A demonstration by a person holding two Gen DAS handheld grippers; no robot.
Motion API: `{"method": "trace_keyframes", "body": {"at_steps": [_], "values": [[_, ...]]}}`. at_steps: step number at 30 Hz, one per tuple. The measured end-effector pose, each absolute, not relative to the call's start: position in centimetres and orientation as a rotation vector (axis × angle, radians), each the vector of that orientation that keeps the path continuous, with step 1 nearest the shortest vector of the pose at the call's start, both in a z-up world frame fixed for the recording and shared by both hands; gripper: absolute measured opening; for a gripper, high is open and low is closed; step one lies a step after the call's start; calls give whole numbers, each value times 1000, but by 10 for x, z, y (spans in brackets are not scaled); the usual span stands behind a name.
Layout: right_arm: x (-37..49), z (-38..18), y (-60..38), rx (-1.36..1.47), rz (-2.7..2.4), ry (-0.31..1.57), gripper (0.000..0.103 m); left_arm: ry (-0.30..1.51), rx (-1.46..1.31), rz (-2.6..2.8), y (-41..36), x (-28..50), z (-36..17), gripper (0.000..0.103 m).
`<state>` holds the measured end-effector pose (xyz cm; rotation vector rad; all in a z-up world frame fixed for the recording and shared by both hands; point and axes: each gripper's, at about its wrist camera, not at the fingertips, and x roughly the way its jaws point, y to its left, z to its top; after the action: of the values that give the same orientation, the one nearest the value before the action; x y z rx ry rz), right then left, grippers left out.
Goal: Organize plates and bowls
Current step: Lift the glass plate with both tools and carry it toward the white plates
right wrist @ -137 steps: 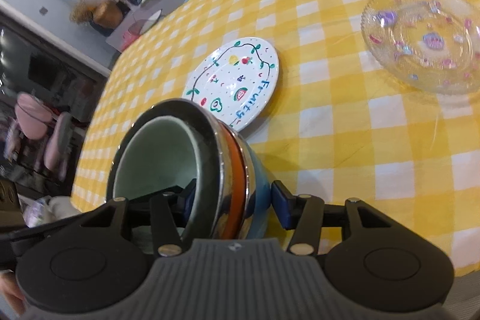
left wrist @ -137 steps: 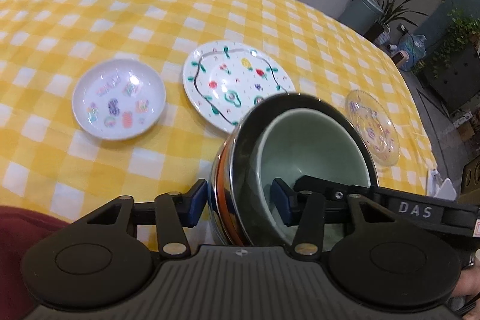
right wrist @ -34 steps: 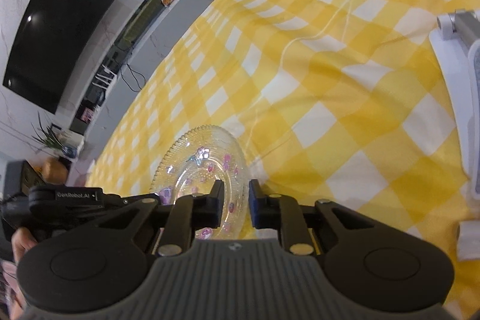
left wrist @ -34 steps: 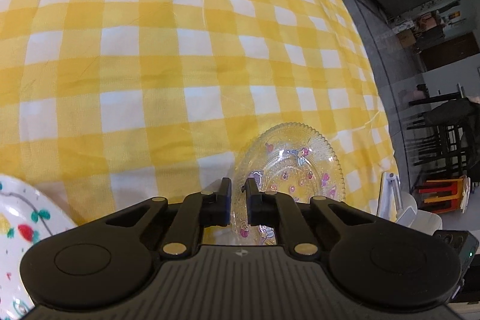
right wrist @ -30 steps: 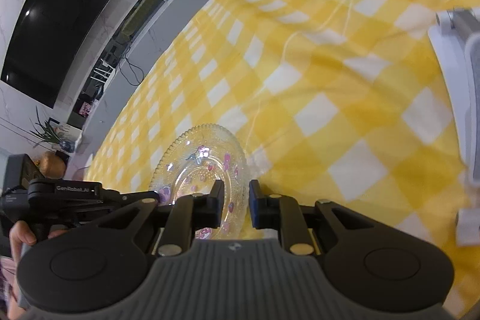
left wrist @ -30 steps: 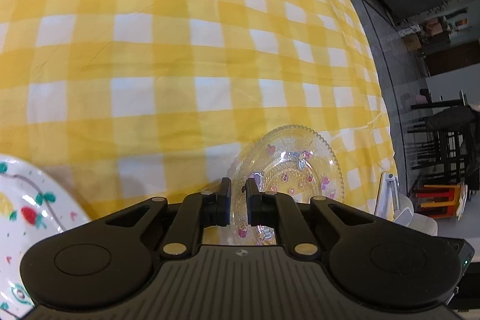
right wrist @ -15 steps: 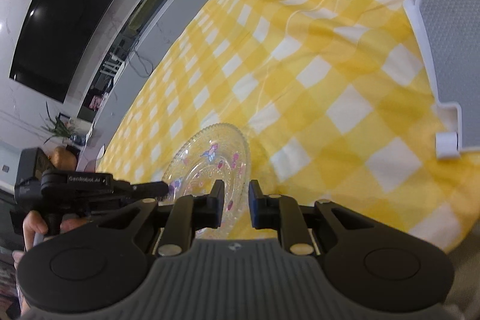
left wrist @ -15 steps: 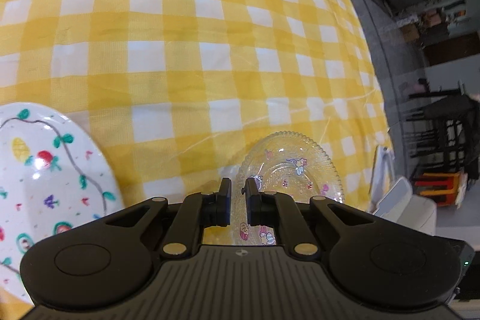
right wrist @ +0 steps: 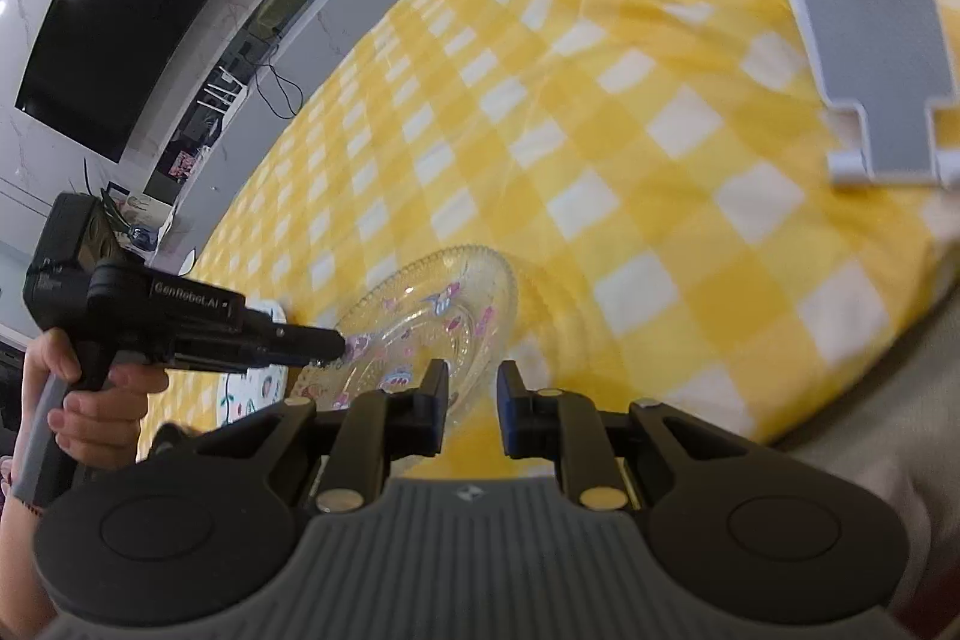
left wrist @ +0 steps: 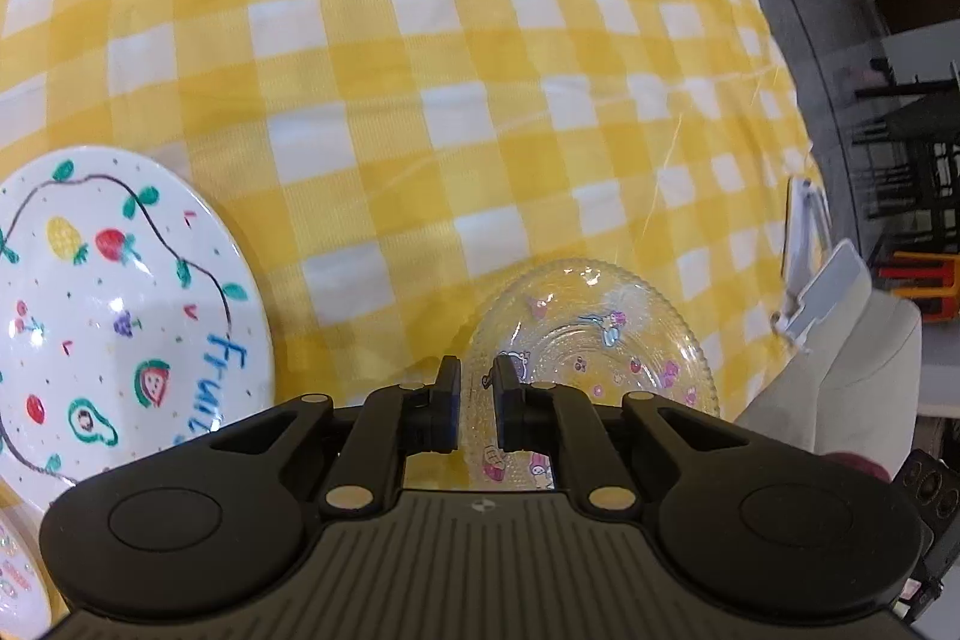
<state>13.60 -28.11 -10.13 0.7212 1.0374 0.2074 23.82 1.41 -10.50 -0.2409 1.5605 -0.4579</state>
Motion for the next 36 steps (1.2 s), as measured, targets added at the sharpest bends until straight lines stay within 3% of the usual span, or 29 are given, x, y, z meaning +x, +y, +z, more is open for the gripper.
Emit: {"method": "trace_keyframes", "body": {"at_steps": [14, 24, 28, 36], "values": [[123, -107, -270, 615, 166, 1087, 17, 1590, -122, -436, -10, 228, -112, 18], [121, -108, -267, 596, 161, 1116, 22, 1579, -85, -426, -17, 227, -109, 19], [121, -104, -262, 557, 176, 1113, 30, 1565, -69, -418, -20, 224, -108, 19], [121, -99, -262, 521, 166, 1096, 32, 1469, 31, -394, -34, 218, -100, 25]]}}
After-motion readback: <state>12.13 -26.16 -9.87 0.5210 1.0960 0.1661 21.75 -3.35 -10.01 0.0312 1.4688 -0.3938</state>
